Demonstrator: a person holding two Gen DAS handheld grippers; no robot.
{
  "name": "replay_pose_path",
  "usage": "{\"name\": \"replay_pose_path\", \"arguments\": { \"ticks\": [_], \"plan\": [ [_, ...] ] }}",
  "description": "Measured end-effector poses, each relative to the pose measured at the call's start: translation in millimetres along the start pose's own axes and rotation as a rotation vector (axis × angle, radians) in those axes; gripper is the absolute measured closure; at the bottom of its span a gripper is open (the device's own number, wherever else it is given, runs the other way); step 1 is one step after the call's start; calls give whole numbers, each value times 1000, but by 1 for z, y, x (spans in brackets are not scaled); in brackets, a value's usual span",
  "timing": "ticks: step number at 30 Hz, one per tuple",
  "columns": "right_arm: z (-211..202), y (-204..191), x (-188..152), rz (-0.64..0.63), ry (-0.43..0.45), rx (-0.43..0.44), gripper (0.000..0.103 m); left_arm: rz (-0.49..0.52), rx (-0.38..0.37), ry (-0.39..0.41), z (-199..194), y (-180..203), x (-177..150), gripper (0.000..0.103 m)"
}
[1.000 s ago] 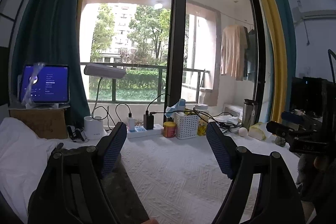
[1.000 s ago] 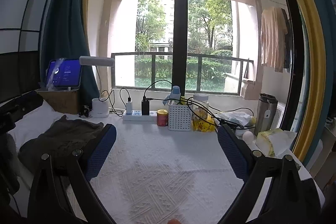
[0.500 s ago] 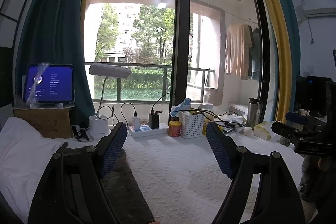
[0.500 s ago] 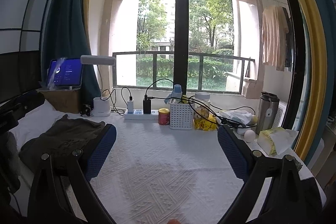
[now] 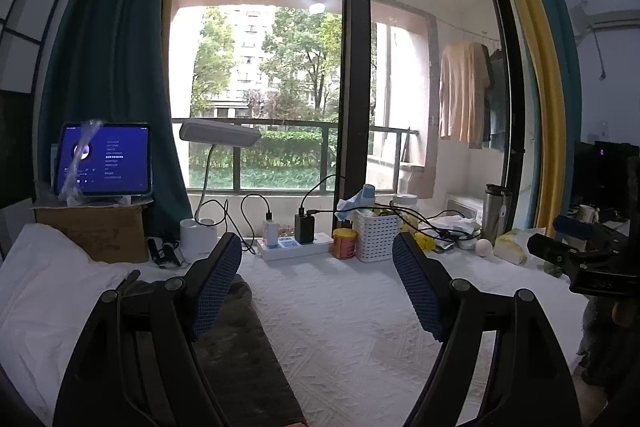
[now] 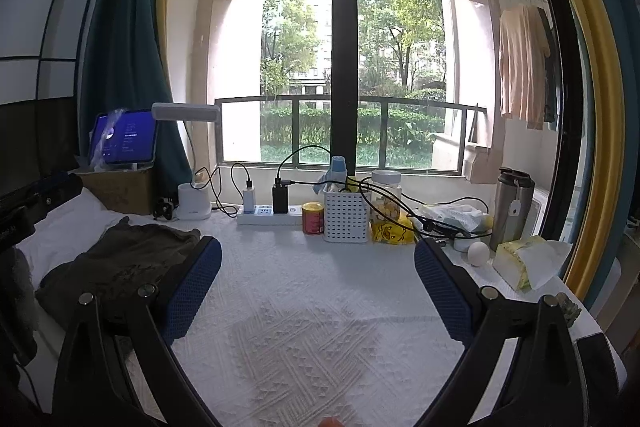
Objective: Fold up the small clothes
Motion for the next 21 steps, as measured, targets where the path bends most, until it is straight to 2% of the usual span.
{"name": "replay_pose_path", "arguments": {
  "ticks": [21],
  "plan": [
    [3,2,-4,3,-14,-4,6,4,-12,-10,1,1,-1,22]
  ]
}}
Point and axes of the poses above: each gripper's, at about its wrist camera, not at the fingertips, and z roughly the way its jaws point, y to its right, x to its top, the point moved 6 cm from there along z, roughly the way its jaws point, and after that the axes turned 1 degree about y, right-handed, at the moved point
